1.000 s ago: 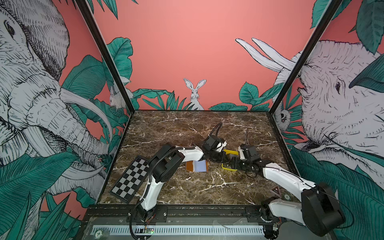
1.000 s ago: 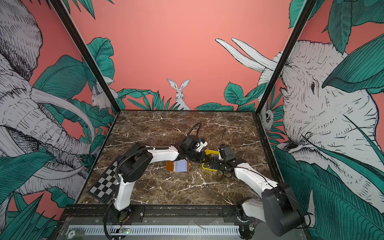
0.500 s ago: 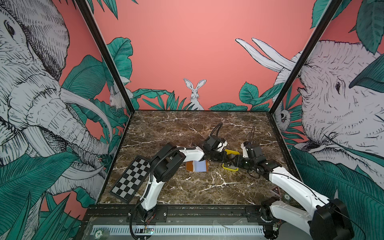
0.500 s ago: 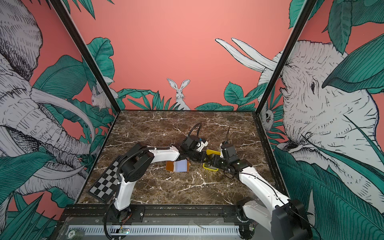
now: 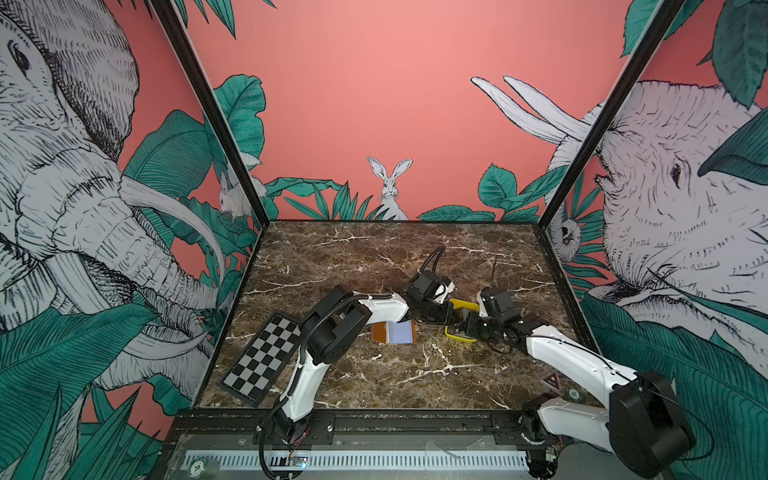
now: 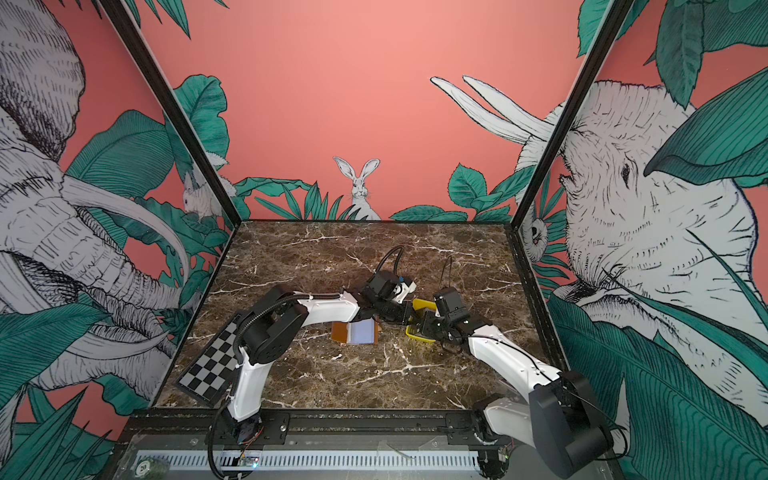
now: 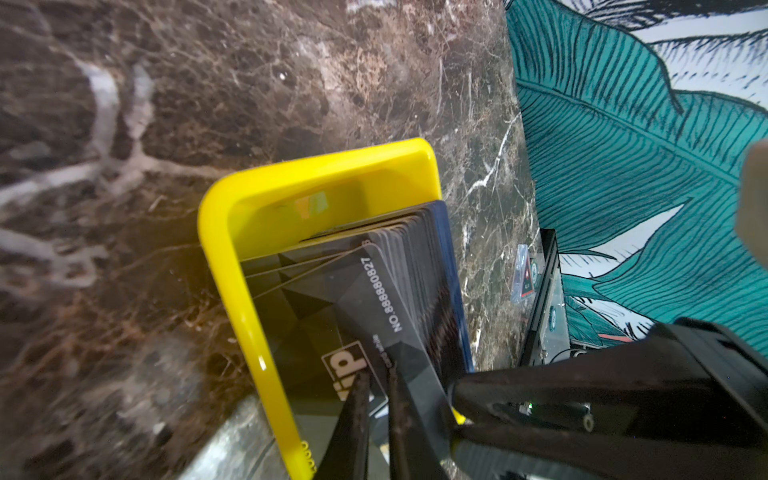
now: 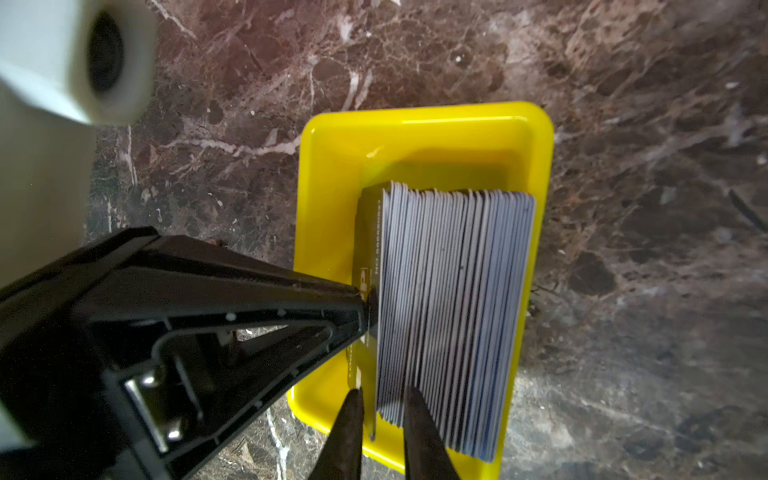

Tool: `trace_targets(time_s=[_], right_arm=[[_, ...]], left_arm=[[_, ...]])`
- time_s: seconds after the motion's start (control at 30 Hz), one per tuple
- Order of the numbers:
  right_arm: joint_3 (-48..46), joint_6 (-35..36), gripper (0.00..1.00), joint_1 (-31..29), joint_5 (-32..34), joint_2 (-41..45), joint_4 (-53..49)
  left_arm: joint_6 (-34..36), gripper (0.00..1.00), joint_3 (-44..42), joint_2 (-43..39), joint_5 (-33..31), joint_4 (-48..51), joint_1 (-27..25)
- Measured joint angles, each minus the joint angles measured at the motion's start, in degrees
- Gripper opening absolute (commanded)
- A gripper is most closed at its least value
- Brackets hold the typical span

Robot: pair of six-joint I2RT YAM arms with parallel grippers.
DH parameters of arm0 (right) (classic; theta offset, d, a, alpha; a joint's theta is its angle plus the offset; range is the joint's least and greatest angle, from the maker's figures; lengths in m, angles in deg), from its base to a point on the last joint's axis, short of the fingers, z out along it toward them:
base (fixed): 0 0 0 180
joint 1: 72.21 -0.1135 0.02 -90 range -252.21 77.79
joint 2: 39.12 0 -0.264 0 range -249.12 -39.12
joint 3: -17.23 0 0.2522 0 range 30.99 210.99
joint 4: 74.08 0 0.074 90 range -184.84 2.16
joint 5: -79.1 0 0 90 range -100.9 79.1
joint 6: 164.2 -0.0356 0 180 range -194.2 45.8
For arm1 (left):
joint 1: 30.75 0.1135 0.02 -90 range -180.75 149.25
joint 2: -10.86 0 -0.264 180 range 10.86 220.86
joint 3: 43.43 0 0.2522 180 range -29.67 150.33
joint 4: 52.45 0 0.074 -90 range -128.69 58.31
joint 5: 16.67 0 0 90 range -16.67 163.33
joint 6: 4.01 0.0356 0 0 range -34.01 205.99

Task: Put the credit cards into the card holder

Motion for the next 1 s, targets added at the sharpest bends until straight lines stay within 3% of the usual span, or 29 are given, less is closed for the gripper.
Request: trace_targets(time_s=[0.67,1.0], right_arm=[[0.0,-1.0,0.00,-0.1,0.2,-0.1,1.1],[0.0,-0.5,0.00,-0.1,1.6,6.8,-0.9]], left_arm=[[-0.6,0.13,-0.4,-0.4,-0.2,-0.2,0.0],[-1.9,0.17,-8.8,-9.9,-0.2,-3.0,1.9]])
